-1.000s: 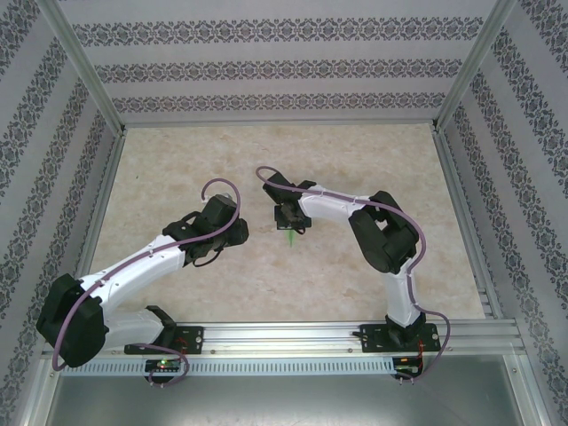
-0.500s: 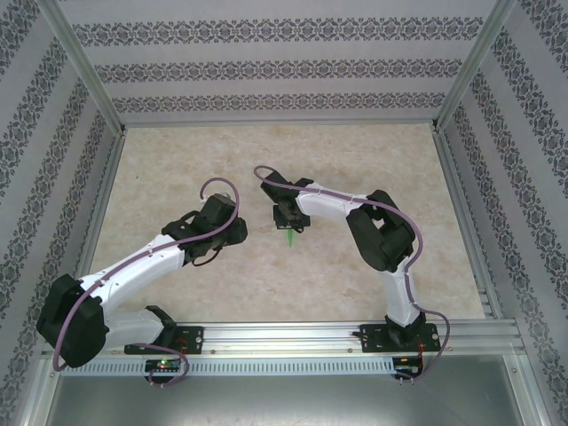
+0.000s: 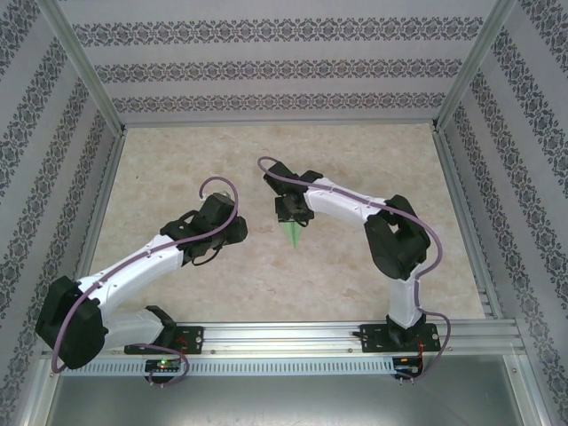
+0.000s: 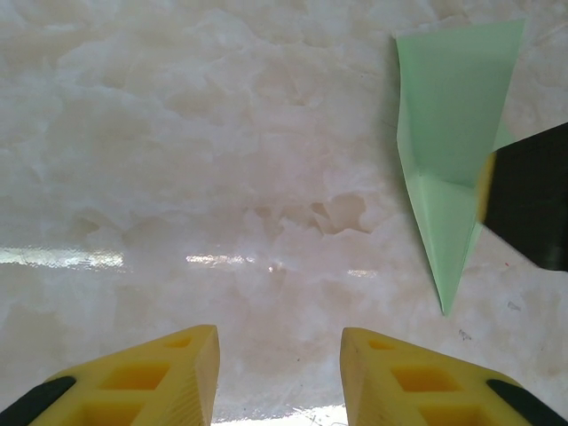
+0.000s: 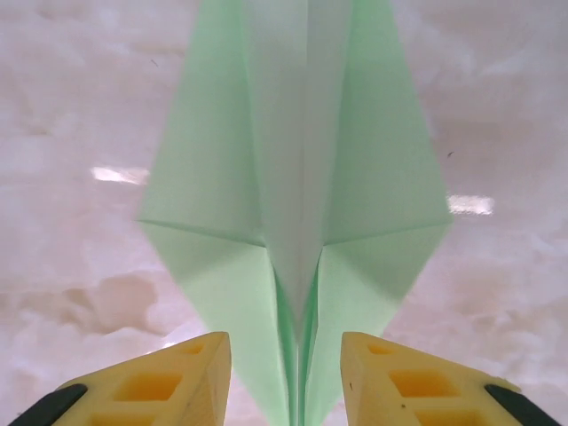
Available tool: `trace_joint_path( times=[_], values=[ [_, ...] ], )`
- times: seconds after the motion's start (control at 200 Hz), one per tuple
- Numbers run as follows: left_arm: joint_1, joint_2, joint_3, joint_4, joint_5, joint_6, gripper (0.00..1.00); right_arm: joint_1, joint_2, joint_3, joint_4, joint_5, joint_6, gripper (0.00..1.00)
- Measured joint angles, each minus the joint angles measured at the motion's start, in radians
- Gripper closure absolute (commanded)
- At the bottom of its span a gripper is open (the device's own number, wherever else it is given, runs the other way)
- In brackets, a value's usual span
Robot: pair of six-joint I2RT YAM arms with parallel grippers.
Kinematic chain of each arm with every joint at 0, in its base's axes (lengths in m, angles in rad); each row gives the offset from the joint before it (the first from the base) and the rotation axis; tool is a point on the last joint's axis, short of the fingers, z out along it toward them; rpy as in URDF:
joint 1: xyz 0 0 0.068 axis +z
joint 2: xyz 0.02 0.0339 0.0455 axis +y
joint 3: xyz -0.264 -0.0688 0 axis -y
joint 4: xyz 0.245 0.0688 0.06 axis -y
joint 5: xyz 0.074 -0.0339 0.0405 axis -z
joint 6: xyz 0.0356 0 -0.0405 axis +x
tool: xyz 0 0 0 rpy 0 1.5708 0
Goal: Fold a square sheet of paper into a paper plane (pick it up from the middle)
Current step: Place the paper plane at the center of the table, then reset both arms
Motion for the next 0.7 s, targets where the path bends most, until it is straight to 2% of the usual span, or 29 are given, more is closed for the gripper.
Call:
trace_joint_path(
  times=[0.14, 0.245, 0.36, 0.41, 0.475, 0.589, 0.704],
  values=[
    [0.0, -0.018, 0.0, 0.0, -0.006, 0.002, 0.56, 0.02, -0.142, -0.039, 0.008, 0.078, -0.009, 0.59],
    [0.0, -0.047, -0.001, 0.0, -0.026, 0.012, 0.48, 0.052, -0.301, -0.102, 0.021, 0.226, -0.03, 0.55],
    [0.0, -0.107, -0.017, 0.011, -0.066, 0.029, 0.33, 0.069, -0.499, -0.221, 0.082, 0.43, -0.076, 0.3],
    [0.0, -0.139, -0.031, 0.018, -0.09, 0.039, 0.25, 0.06, -0.583, -0.292, 0.12, 0.523, -0.097, 0.23],
    [0.0, -0.176, -0.048, 0.026, -0.127, 0.053, 0.16, 0.023, -0.678, -0.397, 0.183, 0.625, -0.137, 0.15],
    [0.001, -0.218, -0.069, 0.03, -0.215, 0.097, 0.0, -0.124, -0.76, -0.57, 0.284, 0.705, -0.201, 0.13],
    [0.009, -0.234, -0.075, 0.034, -0.318, 0.151, 0.0, -0.261, -0.763, -0.709, 0.405, 0.711, -0.277, 0.11]
  ],
)
